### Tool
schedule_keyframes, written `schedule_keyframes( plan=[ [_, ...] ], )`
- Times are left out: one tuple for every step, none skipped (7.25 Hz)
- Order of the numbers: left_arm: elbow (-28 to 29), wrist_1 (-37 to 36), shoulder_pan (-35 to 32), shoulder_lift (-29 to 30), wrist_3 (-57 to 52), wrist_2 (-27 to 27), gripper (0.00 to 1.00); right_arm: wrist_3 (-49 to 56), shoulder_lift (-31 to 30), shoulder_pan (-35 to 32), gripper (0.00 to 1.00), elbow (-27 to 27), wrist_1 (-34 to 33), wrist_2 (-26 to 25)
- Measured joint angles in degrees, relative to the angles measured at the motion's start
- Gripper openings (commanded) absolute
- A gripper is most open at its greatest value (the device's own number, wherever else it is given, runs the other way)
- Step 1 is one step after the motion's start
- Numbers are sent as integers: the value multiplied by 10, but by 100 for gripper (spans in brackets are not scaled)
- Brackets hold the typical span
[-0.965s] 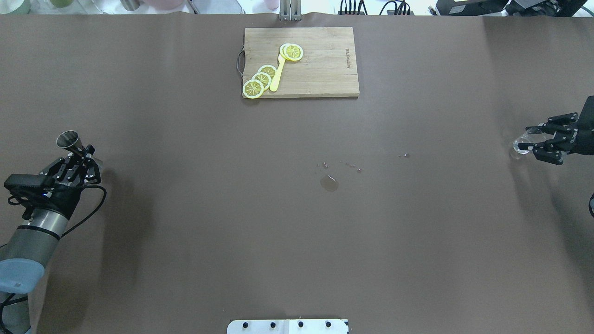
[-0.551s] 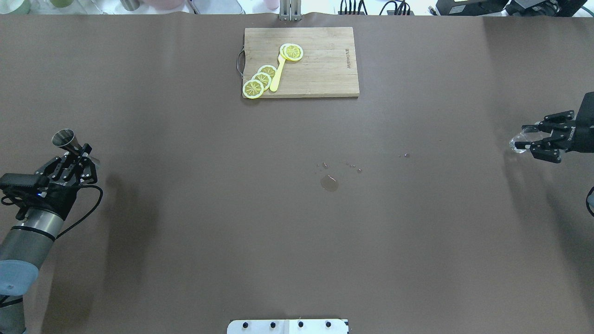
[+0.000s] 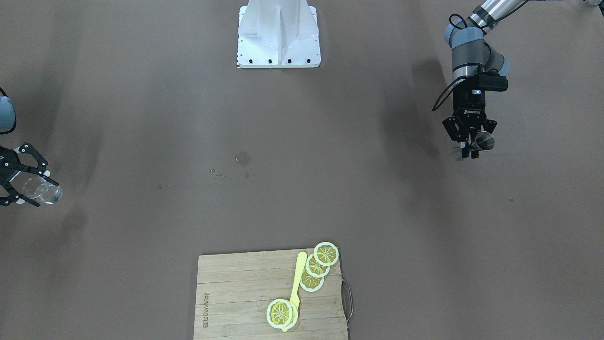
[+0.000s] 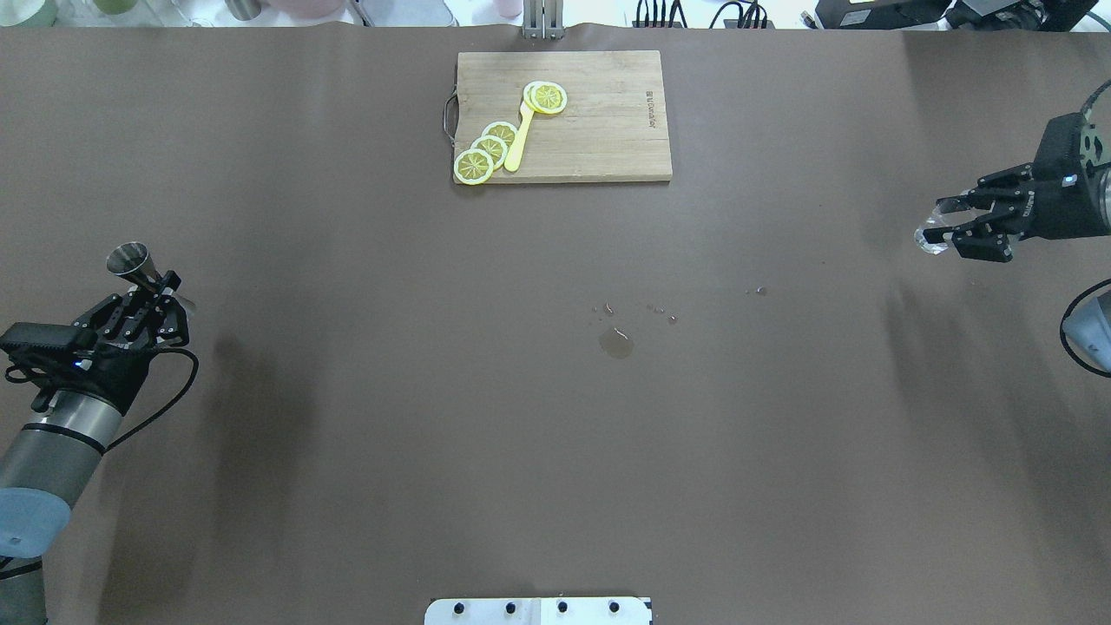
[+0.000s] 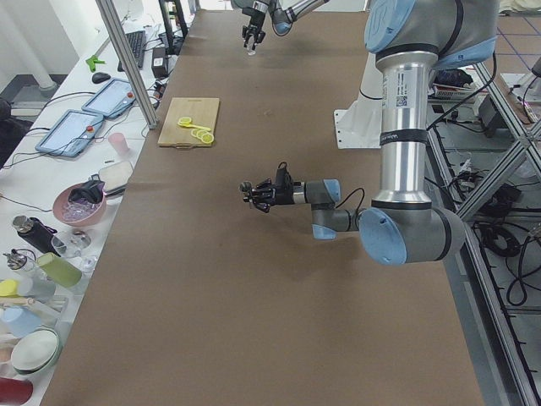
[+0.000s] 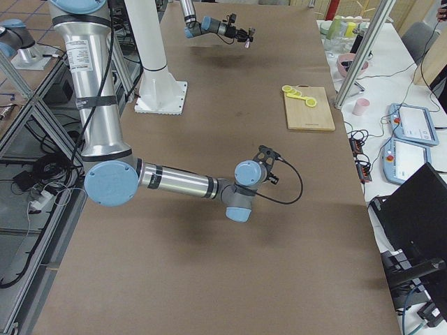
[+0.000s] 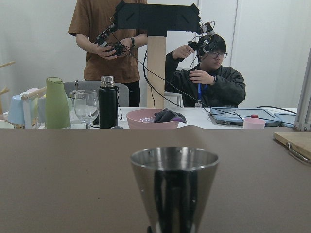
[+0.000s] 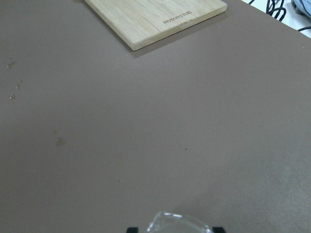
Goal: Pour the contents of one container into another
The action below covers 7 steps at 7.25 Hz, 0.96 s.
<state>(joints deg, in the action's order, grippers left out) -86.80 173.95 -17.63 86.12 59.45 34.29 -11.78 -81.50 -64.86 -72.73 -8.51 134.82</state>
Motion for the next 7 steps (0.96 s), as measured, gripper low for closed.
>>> schedule_keyframes(
  plan=[
    [-14,-3,0,0,1,27,0,0,1,-2,0,-38,-54,3],
    [-25,-4,0,1,0,46,0,1,1,-5,0,-68,-100,6],
    [-33,-5,0,4,-16,57,0,1,0,-8,0,-84,-125,7],
    [-47,-4,0,5,-56,68,0,1,1,-9,0,-92,-138,7],
    [-59,-1,-1,5,-93,82,0,1,3,-11,0,-102,-155,7],
    [-71,-1,-2,7,-118,106,0,1,5,-11,0,-113,-174,5],
    [-81,-2,-4,10,-145,134,0,1,8,-9,0,-121,-185,0]
  ],
)
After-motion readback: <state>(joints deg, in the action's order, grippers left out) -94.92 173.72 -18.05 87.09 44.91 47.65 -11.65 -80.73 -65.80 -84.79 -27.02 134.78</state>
